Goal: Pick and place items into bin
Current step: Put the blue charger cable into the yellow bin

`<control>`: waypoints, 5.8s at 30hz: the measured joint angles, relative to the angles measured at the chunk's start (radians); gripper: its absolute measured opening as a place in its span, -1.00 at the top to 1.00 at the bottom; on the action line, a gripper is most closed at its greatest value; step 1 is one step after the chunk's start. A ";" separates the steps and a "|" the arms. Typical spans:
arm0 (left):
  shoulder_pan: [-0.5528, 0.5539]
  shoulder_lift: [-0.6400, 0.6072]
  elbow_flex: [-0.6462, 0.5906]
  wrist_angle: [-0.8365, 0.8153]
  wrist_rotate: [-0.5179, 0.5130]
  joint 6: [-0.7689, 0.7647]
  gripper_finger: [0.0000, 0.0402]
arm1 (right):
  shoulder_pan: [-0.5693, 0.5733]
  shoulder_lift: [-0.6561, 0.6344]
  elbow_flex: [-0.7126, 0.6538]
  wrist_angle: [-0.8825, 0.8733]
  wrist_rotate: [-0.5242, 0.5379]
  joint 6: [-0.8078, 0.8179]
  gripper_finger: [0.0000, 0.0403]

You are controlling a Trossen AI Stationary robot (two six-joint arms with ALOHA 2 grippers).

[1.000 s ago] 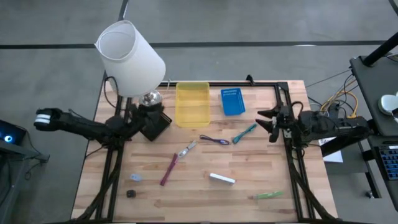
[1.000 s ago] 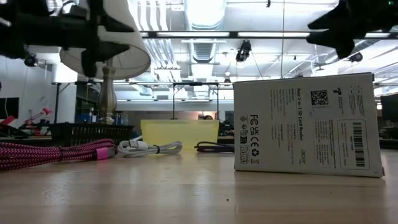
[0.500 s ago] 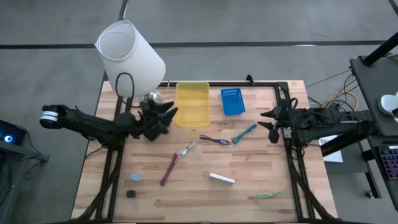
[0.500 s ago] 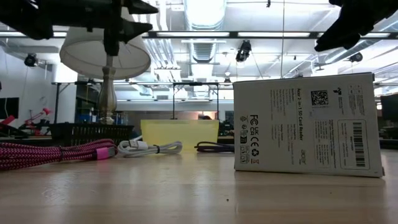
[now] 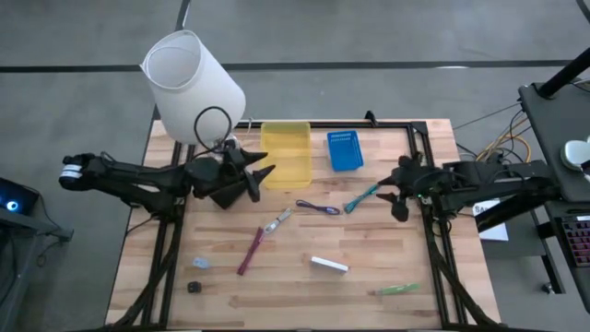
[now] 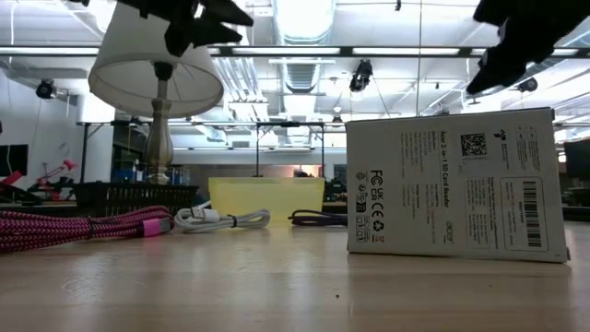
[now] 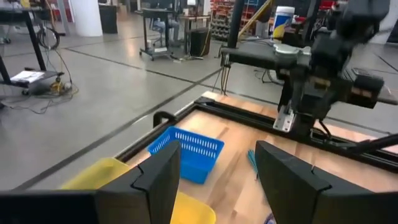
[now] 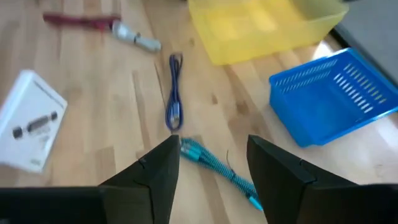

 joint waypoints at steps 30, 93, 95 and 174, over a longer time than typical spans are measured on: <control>0.000 -0.057 0.001 0.011 -0.005 0.036 0.05 | -0.257 0.604 0.137 0.023 -0.304 -0.650 0.07; 0.000 -0.046 -0.010 0.038 -0.003 0.033 0.05 | -0.405 0.504 0.100 0.739 -0.537 -0.317 0.93; 0.000 -0.046 -0.009 0.039 -0.002 0.033 0.05 | -0.437 0.472 0.074 0.876 -0.563 -0.237 0.93; 0.079 0.736 0.260 0.786 0.306 -0.194 0.90 | -0.463 0.533 0.005 1.419 -0.815 0.054 0.82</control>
